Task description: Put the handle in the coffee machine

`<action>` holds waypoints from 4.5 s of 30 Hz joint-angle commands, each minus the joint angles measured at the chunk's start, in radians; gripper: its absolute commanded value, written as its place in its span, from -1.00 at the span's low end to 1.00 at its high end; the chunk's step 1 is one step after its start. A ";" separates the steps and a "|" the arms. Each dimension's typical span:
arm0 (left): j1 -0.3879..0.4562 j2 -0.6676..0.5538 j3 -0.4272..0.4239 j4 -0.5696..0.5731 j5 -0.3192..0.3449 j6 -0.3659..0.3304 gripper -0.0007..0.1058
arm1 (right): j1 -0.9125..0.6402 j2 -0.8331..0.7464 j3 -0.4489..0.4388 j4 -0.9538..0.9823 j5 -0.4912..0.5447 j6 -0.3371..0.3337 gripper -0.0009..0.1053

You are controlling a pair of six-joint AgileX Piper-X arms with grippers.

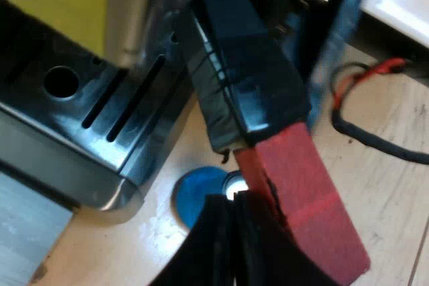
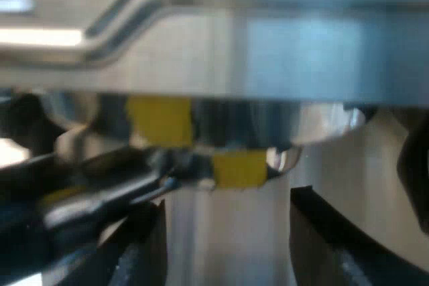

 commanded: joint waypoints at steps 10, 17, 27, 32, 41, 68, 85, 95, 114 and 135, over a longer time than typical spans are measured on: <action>-0.010 -0.006 0.006 0.034 0.058 -0.046 -0.98 | 0.058 -0.231 0.220 0.001 -0.093 0.003 -0.12; -0.010 -0.025 0.039 0.032 0.058 -0.069 -0.98 | 0.104 -0.356 0.244 0.127 -0.166 0.067 -0.12; -0.012 -0.093 0.078 -0.057 0.028 -0.179 -0.98 | 0.139 -0.570 0.244 0.468 -0.329 0.152 -0.12; -0.022 -0.093 0.078 -0.052 0.021 -0.220 -0.98 | 0.139 -0.640 0.244 0.569 -0.379 0.159 -0.12; -0.129 -0.093 0.078 -0.054 -0.013 -0.318 -0.98 | 0.139 -0.859 0.244 0.795 -0.514 0.198 -0.12; -0.190 -0.160 0.083 -0.112 -0.191 -0.720 -0.98 | 0.139 -0.974 0.244 0.896 -0.513 0.154 -0.12; -0.315 -0.172 0.084 -0.076 -0.183 -0.824 -0.98 | 0.139 -0.974 0.244 0.896 -0.506 0.154 -0.12; -0.461 -0.189 0.084 -0.128 -0.183 -0.937 -0.98 | 0.140 -0.999 0.244 0.911 -0.515 0.154 -0.12; -0.687 -0.189 0.084 -0.275 -0.183 -1.100 -0.98 | 0.138 -1.100 0.104 1.390 -0.562 0.077 -0.12; -0.708 -0.189 0.084 -0.347 -0.139 -1.155 -0.98 | 0.138 -1.102 -0.004 1.584 -0.536 0.116 0.35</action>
